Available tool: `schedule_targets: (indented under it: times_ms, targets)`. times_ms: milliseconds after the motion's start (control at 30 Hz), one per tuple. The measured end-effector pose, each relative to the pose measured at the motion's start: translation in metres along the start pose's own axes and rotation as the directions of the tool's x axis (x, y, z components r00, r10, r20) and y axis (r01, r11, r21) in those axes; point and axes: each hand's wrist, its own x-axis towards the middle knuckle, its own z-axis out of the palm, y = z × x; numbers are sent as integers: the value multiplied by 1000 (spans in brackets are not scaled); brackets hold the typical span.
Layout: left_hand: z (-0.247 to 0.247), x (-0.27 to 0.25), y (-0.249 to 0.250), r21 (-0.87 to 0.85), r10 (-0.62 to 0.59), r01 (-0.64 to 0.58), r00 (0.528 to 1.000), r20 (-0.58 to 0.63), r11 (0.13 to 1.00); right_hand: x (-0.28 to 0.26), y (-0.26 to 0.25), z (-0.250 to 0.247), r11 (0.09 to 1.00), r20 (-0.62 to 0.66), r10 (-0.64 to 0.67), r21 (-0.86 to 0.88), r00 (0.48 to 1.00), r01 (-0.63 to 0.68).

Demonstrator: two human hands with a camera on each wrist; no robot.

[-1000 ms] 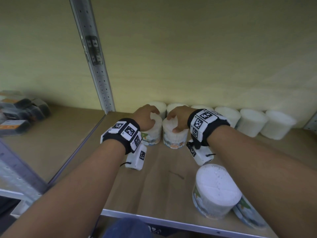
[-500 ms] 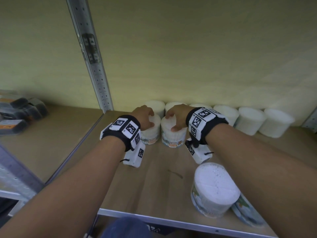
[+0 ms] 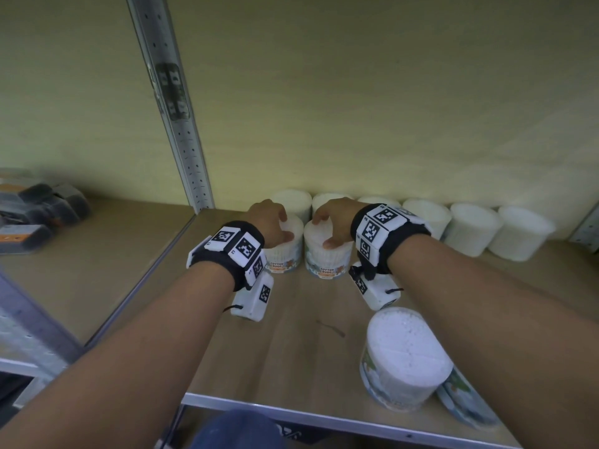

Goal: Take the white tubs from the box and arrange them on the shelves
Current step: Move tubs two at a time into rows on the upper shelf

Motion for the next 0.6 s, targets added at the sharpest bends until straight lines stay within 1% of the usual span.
schedule_targets:
  times_ms: [200, 333, 467, 533, 600]
  targets:
    - [-1, -5, -5, -67, 24, -25, 1000, -17, 997, 3, 0, 1, 1000, 9, 26, 11, 1000, -26]
    - [-3, -7, -3, -34, 30, -30, 1000, -3, 999, 1, -3, 1, 997, 37, 65, 25, 997, -66]
    - [-10, -18, 0, -8, 28, -28, 999, 43, 1000, -3, -11, 0, 998, 50, 63, 6, 997, -63]
    - [-15, -27, -1, 31, 26, -28, 998, 59, 999, -6, -15, -3, 998, 61, 71, -4, 996, -70]
    - [-20, -41, -1, 92, 28, -32, 998, 50, 995, -14, -24, -7, 997, 47, 81, -20, 996, -80]
